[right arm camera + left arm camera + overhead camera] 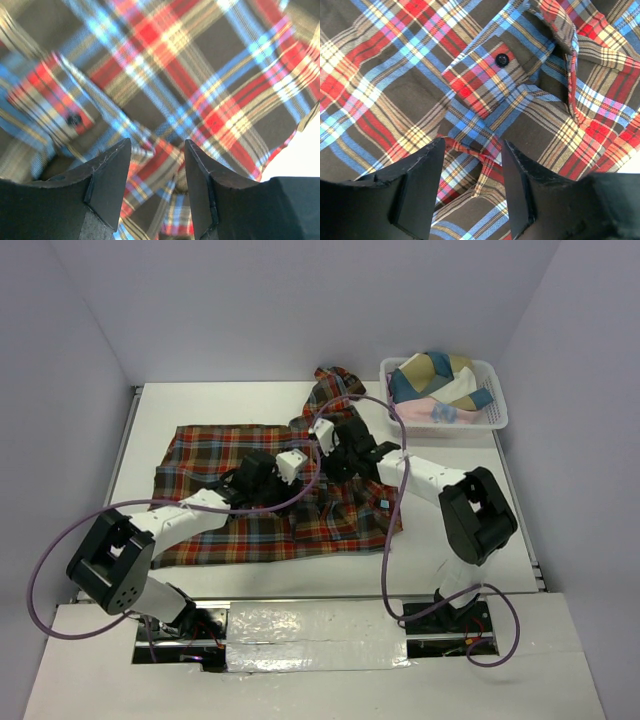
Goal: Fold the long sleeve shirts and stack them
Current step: Fold the shirt
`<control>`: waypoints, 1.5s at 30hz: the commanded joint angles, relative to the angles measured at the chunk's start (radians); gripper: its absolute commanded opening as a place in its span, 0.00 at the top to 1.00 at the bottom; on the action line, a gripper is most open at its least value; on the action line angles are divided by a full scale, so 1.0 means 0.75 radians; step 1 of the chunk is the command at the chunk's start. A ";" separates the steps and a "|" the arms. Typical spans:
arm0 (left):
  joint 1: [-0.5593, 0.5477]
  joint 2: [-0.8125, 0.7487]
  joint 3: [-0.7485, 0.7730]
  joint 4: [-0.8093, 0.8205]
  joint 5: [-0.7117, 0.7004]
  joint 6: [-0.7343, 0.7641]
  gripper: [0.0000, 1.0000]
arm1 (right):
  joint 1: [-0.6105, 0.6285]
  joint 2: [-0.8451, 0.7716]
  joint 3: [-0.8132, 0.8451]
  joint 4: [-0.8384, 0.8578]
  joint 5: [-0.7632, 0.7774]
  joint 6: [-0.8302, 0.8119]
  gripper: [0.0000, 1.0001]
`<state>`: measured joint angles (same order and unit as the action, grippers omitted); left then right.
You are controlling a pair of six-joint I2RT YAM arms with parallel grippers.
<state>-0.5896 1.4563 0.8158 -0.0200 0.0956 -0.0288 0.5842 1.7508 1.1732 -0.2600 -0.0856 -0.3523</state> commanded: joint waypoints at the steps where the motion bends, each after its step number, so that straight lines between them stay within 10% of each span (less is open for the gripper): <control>1: 0.005 -0.066 -0.008 0.047 -0.041 0.018 0.38 | -0.004 -0.097 0.047 0.187 -0.041 0.173 0.45; 13: 0.190 -0.213 0.158 -0.400 -0.142 0.171 0.32 | -0.081 -0.561 -0.239 -0.103 0.153 0.837 0.46; 22: 1.171 -0.207 0.320 -1.114 -0.121 0.545 0.28 | -0.276 -0.951 -0.738 -0.388 0.034 1.381 0.41; 25: 1.275 -0.195 0.211 -1.233 -0.121 0.656 0.19 | -0.278 -1.017 -0.834 -0.404 0.024 1.443 0.39; 37: 1.490 -0.027 -0.007 -1.070 -0.189 0.793 0.02 | -0.233 -0.909 -0.955 -0.177 -0.082 1.529 0.40; 42: 1.484 0.050 -0.085 -0.982 -0.103 0.805 0.13 | -0.229 -0.880 -0.988 -0.136 -0.086 1.544 0.76; 45: 1.482 0.048 -0.120 -1.022 0.015 0.852 0.51 | -0.231 -1.010 -1.014 -0.234 -0.033 1.554 0.97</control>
<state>0.5232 1.4822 0.7643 -0.7807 -0.0277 0.5598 0.4061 1.0698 0.4320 -0.4076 -0.1501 0.7944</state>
